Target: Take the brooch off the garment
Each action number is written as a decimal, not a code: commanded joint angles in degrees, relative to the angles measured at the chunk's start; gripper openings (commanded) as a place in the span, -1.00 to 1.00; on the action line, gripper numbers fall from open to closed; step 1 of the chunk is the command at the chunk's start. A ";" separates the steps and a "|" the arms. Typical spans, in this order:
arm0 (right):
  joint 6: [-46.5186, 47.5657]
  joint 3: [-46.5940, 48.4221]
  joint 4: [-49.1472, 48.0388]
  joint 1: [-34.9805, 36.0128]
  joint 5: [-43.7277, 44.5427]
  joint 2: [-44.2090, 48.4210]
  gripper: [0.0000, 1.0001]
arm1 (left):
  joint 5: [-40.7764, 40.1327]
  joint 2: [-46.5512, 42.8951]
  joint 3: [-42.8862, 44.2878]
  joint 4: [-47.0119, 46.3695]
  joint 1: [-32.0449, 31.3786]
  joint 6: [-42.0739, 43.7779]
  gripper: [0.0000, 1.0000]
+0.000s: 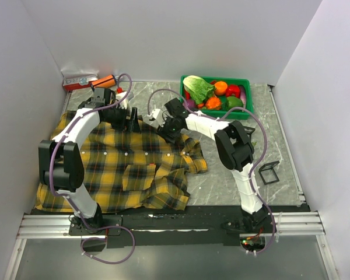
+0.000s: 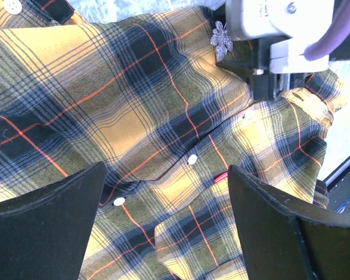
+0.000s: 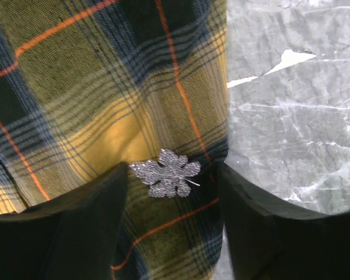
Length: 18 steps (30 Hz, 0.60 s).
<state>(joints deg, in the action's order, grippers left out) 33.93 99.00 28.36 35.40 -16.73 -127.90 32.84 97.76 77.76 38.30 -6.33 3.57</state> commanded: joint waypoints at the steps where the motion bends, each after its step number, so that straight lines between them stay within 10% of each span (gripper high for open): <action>1: -0.36 1.55 -0.76 0.55 2.67 -1.57 0.15 | 1.87 -1.95 1.96 -0.77 0.26 -0.85 0.83; 9: 0.61 0.40 0.21 0.20 0.83 0.27 -0.36 | 2.84 -1.87 1.61 -2.44 0.26 -1.99 0.82; 18: -0.18 -0.56 3.80 -1.29 -4.09 6.85 -0.42 | 8.55 -1.51 0.21 -9.63 0.26 -5.48 0.81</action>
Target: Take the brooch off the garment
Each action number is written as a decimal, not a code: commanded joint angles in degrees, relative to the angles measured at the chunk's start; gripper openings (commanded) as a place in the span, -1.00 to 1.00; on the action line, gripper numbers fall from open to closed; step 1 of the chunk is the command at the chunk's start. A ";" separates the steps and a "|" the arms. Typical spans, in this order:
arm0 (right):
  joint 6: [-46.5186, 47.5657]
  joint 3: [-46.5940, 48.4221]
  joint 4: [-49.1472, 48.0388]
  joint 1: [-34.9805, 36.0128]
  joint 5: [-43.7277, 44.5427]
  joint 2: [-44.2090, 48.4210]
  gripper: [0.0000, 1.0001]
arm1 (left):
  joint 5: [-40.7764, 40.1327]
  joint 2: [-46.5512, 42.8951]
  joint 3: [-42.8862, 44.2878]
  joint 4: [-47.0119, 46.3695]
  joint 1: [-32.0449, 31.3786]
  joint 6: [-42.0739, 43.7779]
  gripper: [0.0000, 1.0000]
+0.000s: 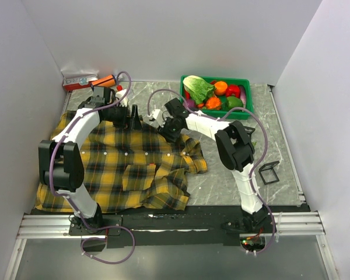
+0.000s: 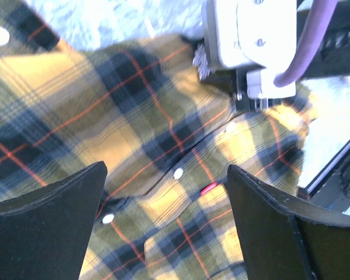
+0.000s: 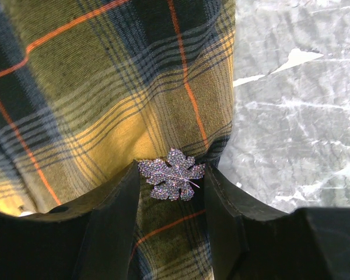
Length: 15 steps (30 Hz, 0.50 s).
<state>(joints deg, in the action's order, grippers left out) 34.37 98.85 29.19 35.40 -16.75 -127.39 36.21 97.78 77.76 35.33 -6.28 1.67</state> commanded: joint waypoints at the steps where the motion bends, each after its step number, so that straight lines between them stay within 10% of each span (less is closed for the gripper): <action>1: -1.49 -0.76 4.02 -1.64 -6.77 7.24 -0.42 | 5.80 -1.71 -0.84 -8.25 0.22 -4.56 0.81; 15: -2.91 -6.38 3.78 -3.14 -20.25 19.54 -0.46 | 23.12 8.22 4.33 -22.06 -4.43 -20.04 0.40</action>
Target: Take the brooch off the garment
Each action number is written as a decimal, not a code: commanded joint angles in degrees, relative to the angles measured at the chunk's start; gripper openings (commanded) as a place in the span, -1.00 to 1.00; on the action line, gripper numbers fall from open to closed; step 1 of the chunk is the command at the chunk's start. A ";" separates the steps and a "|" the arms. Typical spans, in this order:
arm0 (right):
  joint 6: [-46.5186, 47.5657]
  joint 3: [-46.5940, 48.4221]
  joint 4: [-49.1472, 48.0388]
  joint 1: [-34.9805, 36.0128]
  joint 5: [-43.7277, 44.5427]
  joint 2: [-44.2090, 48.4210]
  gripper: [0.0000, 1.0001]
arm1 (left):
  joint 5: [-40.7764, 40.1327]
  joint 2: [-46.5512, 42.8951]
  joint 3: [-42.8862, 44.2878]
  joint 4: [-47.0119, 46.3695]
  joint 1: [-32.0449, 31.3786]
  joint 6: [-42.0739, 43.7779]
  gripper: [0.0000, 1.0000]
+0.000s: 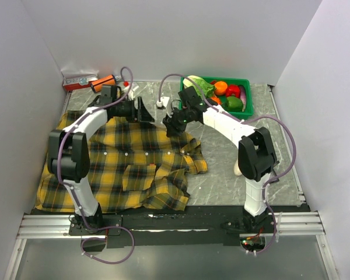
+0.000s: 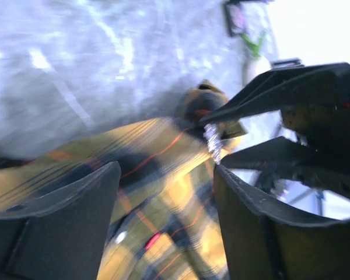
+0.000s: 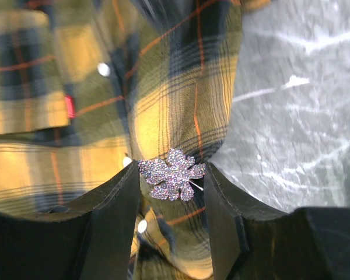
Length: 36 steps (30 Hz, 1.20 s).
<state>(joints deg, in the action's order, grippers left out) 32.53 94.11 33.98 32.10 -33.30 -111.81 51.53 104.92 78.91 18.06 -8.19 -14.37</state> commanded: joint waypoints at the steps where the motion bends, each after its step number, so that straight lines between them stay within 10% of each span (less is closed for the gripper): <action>1: -0.98 -2.43 -1.45 0.16 -3.79 4.40 -0.46 | 8.41 1.77 3.18 -5.23 -3.58 -4.26 0.38; 36: -1.42 -2.61 -5.41 0.33 -0.80 5.90 -0.46 | 12.46 6.08 0.88 -7.61 -8.69 -8.05 -0.42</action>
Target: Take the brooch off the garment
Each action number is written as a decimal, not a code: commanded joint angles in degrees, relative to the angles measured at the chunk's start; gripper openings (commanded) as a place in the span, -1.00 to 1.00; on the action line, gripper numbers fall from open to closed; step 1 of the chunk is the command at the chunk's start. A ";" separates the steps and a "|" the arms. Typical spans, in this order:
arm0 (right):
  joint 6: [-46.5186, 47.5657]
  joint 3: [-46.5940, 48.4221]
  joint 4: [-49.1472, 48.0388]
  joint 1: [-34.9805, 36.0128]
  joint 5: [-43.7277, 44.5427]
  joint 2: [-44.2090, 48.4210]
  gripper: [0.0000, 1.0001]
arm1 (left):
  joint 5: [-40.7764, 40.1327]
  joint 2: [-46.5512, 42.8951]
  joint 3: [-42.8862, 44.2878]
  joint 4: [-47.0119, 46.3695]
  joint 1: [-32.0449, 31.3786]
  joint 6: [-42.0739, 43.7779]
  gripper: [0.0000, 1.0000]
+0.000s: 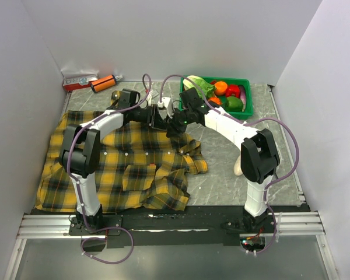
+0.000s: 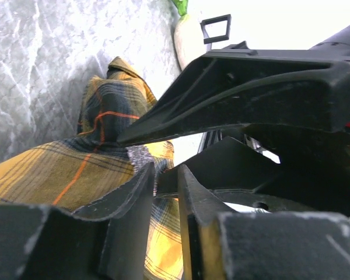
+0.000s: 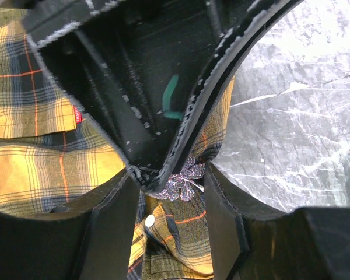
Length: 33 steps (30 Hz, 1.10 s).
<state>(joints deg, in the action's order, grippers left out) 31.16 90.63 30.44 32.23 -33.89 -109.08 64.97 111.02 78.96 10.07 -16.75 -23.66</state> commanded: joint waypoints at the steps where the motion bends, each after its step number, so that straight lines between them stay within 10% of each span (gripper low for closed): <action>1: 0.04 0.86 -1.78 0.20 -0.30 3.17 -0.46 | -1.68 -0.36 1.11 1.61 -0.12 1.94 -0.39; 10: 0.22 0.34 -1.87 0.20 -0.03 3.35 -0.46 | -3.61 -1.69 3.57 3.11 2.69 2.83 -0.04; 33: 0.04 1.04 -2.49 0.38 0.75 3.17 -0.47 | -0.10 0.69 1.20 0.04 -0.21 -0.77 -0.37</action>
<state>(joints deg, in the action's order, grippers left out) 31.16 90.63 30.55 32.38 -33.34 -109.06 62.72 111.74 79.88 10.59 -16.43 -24.67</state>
